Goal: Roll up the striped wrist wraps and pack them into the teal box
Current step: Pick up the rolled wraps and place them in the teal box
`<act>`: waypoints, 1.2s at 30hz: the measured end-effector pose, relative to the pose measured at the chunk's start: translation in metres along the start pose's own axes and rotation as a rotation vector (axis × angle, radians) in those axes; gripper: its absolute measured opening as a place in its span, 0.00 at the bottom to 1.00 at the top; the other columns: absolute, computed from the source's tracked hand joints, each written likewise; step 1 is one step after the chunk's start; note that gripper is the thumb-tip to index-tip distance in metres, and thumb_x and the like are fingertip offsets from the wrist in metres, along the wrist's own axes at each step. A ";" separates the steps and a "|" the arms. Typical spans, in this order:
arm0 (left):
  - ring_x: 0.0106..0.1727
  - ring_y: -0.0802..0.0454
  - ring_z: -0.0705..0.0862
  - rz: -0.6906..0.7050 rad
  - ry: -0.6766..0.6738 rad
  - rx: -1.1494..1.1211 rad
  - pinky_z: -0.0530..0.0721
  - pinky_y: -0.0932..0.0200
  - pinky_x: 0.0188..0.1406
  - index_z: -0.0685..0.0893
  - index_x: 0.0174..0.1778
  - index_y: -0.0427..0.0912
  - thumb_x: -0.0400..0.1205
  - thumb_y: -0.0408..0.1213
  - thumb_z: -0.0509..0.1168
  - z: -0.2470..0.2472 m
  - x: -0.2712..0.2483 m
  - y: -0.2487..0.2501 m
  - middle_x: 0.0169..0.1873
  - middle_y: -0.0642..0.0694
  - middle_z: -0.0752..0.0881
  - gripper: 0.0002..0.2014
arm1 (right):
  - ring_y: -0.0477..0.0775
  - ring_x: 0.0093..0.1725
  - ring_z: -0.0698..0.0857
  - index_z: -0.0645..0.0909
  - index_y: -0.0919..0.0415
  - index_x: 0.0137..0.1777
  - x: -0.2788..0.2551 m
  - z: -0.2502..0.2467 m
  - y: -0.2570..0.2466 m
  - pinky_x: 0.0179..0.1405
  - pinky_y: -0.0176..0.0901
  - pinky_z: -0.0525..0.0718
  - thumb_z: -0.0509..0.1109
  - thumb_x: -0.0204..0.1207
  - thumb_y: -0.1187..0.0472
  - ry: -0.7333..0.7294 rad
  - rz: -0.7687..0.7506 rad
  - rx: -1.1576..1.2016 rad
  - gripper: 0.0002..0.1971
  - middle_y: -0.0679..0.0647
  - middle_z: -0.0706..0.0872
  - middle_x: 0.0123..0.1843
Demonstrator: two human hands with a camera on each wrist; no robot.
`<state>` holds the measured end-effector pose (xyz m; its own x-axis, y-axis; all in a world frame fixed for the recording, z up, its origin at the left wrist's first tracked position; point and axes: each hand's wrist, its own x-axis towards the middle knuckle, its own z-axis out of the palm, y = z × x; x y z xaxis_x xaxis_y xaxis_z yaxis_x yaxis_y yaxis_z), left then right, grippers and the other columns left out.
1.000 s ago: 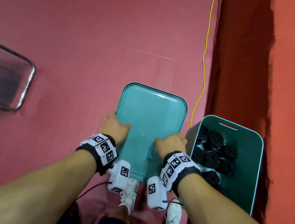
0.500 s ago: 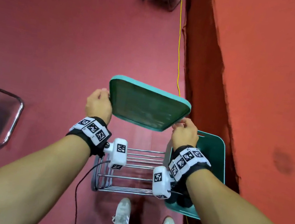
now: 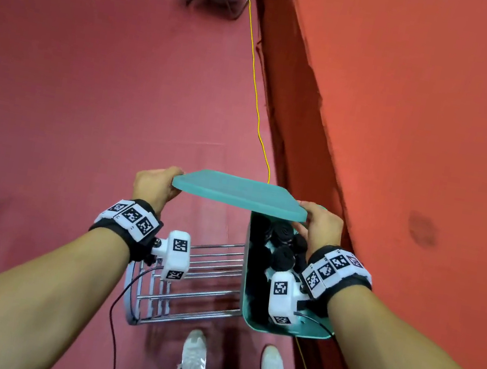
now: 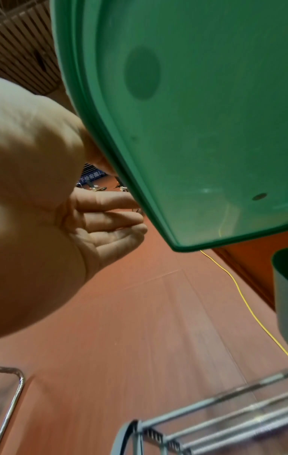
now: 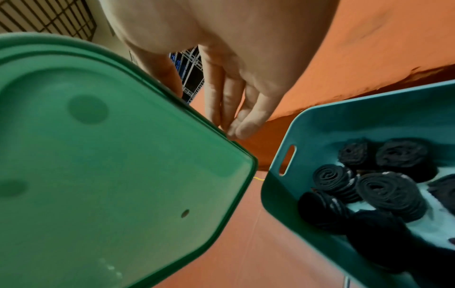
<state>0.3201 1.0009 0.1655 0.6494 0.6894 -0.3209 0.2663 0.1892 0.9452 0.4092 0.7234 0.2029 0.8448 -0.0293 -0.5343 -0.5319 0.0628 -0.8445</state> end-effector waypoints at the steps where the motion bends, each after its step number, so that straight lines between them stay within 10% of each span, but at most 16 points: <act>1: 0.41 0.38 0.92 0.015 -0.116 0.070 0.90 0.43 0.47 0.91 0.47 0.32 0.73 0.26 0.74 0.006 0.001 -0.007 0.38 0.33 0.92 0.08 | 0.47 0.32 0.86 0.87 0.68 0.38 0.002 -0.011 0.000 0.35 0.37 0.87 0.69 0.75 0.75 -0.025 -0.002 -0.023 0.08 0.56 0.87 0.35; 9: 0.29 0.56 0.85 -0.144 -0.101 0.192 0.83 0.67 0.28 0.90 0.34 0.41 0.74 0.17 0.67 0.103 -0.060 -0.013 0.26 0.50 0.89 0.15 | 0.50 0.47 0.89 0.82 0.66 0.62 0.034 -0.110 -0.001 0.45 0.39 0.86 0.68 0.68 0.87 0.023 -0.031 -0.202 0.25 0.55 0.89 0.50; 12: 0.32 0.60 0.87 -0.139 -0.125 0.283 0.85 0.64 0.38 0.90 0.43 0.44 0.74 0.19 0.72 0.129 -0.073 -0.031 0.39 0.47 0.92 0.13 | 0.56 0.54 0.88 0.78 0.65 0.71 0.048 -0.144 0.008 0.55 0.48 0.89 0.69 0.67 0.90 -0.022 -0.020 -0.250 0.33 0.59 0.88 0.61; 16: 0.44 0.54 0.90 -0.193 -0.084 0.350 0.87 0.59 0.53 0.89 0.61 0.38 0.75 0.24 0.76 0.154 -0.084 -0.064 0.44 0.48 0.91 0.19 | 0.52 0.50 0.87 0.76 0.65 0.75 0.072 -0.175 0.024 0.40 0.37 0.88 0.70 0.66 0.91 -0.065 -0.022 -0.358 0.37 0.58 0.87 0.64; 22: 0.47 0.51 0.90 -0.272 -0.025 0.539 0.85 0.59 0.57 0.91 0.61 0.44 0.76 0.27 0.77 0.163 -0.103 -0.109 0.47 0.50 0.92 0.18 | 0.54 0.59 0.86 0.74 0.68 0.78 0.094 -0.193 0.061 0.57 0.47 0.87 0.69 0.66 0.90 -0.083 0.007 -0.470 0.38 0.59 0.86 0.70; 36: 0.38 0.51 0.90 -0.355 0.011 0.661 0.88 0.61 0.42 0.93 0.55 0.55 0.73 0.30 0.72 0.143 -0.125 -0.140 0.33 0.56 0.92 0.18 | 0.41 0.48 0.89 0.86 0.55 0.67 0.093 -0.190 0.110 0.62 0.52 0.89 0.79 0.63 0.78 -0.077 0.003 -0.657 0.32 0.30 0.87 0.47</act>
<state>0.3031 0.7881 0.0646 0.4385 0.6732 -0.5954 0.8329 -0.0555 0.5506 0.4185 0.5385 0.0533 0.8318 0.0427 -0.5534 -0.4388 -0.5600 -0.7028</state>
